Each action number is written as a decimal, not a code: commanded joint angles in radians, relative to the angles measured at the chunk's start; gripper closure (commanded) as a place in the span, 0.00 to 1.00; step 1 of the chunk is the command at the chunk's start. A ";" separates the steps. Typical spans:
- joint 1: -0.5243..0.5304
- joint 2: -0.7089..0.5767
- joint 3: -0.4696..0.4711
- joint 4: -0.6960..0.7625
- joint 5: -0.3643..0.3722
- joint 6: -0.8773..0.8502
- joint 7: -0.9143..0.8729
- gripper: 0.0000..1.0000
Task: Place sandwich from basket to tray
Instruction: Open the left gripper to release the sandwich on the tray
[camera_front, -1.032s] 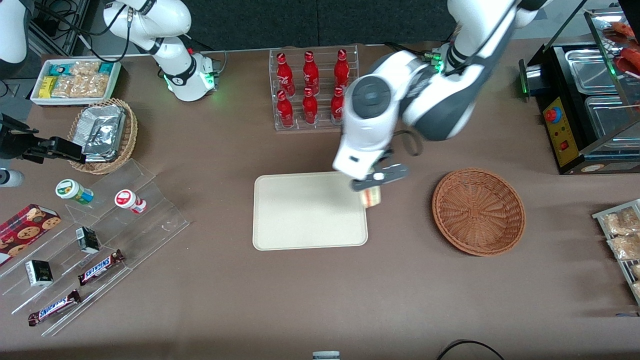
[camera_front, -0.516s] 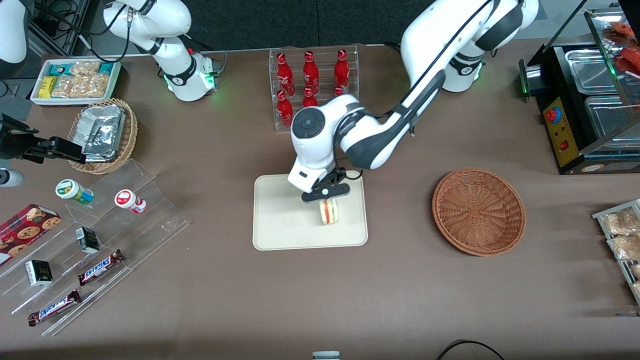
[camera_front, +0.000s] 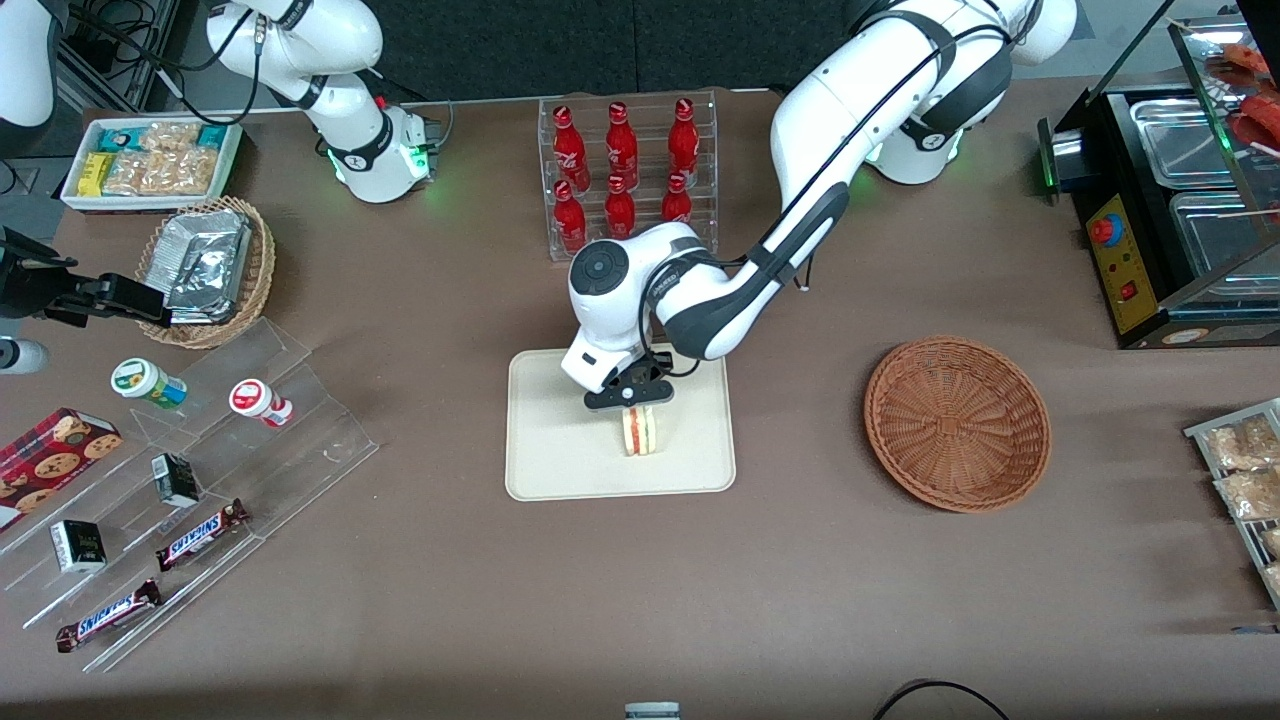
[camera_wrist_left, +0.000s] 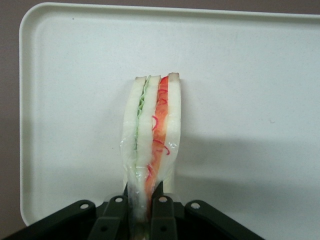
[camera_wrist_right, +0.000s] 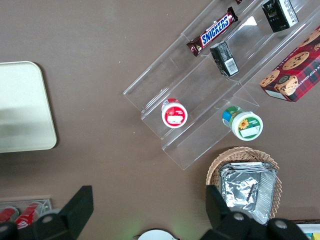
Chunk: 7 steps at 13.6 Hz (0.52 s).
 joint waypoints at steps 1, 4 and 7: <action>-0.016 0.019 0.010 0.038 0.016 -0.013 -0.003 0.35; -0.008 -0.024 0.009 0.059 0.010 -0.081 -0.008 0.00; 0.015 -0.116 0.006 0.143 -0.026 -0.261 -0.020 0.00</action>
